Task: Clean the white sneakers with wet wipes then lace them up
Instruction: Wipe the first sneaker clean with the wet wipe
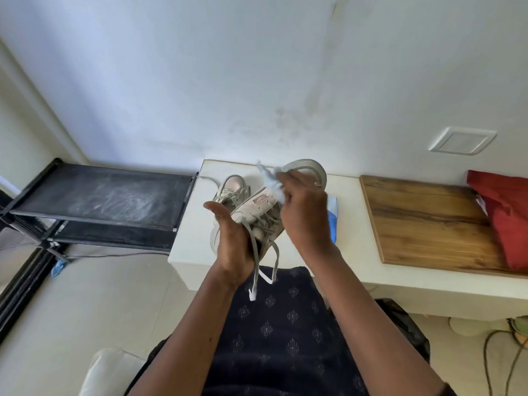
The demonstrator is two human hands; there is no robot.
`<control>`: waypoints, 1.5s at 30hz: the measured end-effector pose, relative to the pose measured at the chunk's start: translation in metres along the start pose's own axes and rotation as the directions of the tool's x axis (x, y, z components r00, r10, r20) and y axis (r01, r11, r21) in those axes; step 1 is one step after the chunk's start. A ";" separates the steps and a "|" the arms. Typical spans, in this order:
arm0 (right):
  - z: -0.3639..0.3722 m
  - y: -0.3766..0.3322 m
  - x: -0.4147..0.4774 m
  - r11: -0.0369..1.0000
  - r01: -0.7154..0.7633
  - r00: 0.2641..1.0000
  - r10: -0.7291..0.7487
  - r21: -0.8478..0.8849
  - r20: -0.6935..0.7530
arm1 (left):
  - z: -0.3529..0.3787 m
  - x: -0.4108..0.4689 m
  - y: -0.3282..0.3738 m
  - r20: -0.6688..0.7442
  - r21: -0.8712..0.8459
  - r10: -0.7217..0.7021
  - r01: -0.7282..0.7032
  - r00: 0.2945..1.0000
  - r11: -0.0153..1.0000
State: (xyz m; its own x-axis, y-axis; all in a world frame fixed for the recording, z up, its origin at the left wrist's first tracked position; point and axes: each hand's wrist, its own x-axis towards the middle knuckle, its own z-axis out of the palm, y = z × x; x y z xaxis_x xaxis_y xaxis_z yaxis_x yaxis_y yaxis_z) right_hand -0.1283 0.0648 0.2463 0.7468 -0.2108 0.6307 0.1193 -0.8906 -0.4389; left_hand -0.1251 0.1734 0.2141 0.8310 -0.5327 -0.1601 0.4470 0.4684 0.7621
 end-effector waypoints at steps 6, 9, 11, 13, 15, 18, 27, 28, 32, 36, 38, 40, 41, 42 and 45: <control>0.016 -0.016 -0.024 0.990 -0.009 0.990 -0.011 0.142 0.138 | 0.000 -0.002 -0.001 0.048 -0.026 0.001 0.000 0.999 1.000; 0.013 -0.022 -0.029 0.974 -0.010 0.991 -0.022 0.228 0.135 | -0.002 -0.004 -0.001 0.007 -0.045 -0.041 0.041 0.999 0.998; 0.011 -0.019 -0.028 0.961 0.003 0.990 -0.042 0.276 0.136 | -0.003 -0.004 -0.002 -0.016 -0.060 -0.034 0.033 0.999 0.998; 0.007 -0.015 -0.026 0.939 -0.021 0.987 -0.037 0.344 0.160 | -0.005 -0.003 0.000 -0.035 -0.107 -0.021 0.017 0.999 0.994; -0.001 -0.012 -0.023 0.912 -0.054 0.984 -0.020 0.406 0.175 | -0.005 -0.003 0.002 -0.008 -0.124 0.007 -0.008 1.000 0.992; -0.015 0.000 -0.008 0.952 -0.087 0.993 0.107 0.293 -0.055 | -0.002 -0.004 0.002 -0.006 -0.100 0.067 -0.068 0.998 0.993; 0.005 0.003 0.006 0.992 -0.070 0.983 0.051 -0.104 -0.178 | -0.002 -0.015 -0.012 -0.036 0.419 -0.007 0.021 0.999 0.908; 0.009 -0.003 0.002 0.994 0.015 0.992 -0.029 -0.109 -0.124 | -0.003 -0.015 -0.012 -0.022 0.434 -0.005 0.015 1.000 0.901; 0.007 -0.004 0.001 0.952 0.294 0.955 -0.291 -0.079 0.058 | -0.003 -0.018 -0.014 -0.101 0.262 0.021 0.007 0.995 0.965; -0.010 0.008 0.006 0.931 0.321 0.941 -0.334 -0.171 -0.049 | 0.002 -0.019 -0.013 -0.157 0.169 0.042 -0.015 0.987 0.986; -0.014 0.013 0.008 0.952 0.235 0.952 -0.266 -0.198 -0.151 | 0.004 -0.018 -0.013 -0.190 0.128 0.046 -0.022 0.981 0.992; -0.015 0.016 0.010 0.983 0.105 0.969 -0.136 -0.153 -0.206 | 0.004 -0.016 -0.013 -0.223 0.037 0.030 -0.022 0.974 0.999; -0.014 0.017 0.011 0.992 0.035 0.973 -0.061 -0.121 -0.223 | 0.004 -0.015 -0.014 -0.231 -0.009 0.028 -0.031 0.972 0.999; -0.012 0.016 0.011 0.996 -0.033 0.970 0.011 -0.088 -0.242 | 0.005 -0.015 -0.013 -0.235 -0.046 0.032 -0.044 0.971 0.998; -0.003 0.007 0.008 0.980 -0.199 0.929 0.188 -0.003 -0.318 | 0.009 -0.015 -0.012 -0.233 -0.115 0.038 -0.067 0.972 0.991</control>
State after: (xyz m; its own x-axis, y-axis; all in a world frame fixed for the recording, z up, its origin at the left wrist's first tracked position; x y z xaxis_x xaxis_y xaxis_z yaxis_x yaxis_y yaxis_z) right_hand -0.1239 0.0560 0.2501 0.5085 -0.4910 0.7073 -0.0338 -0.8322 -0.5534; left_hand -0.1456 0.1696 0.2132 0.9018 -0.3352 -0.2726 0.4256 0.5808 0.6939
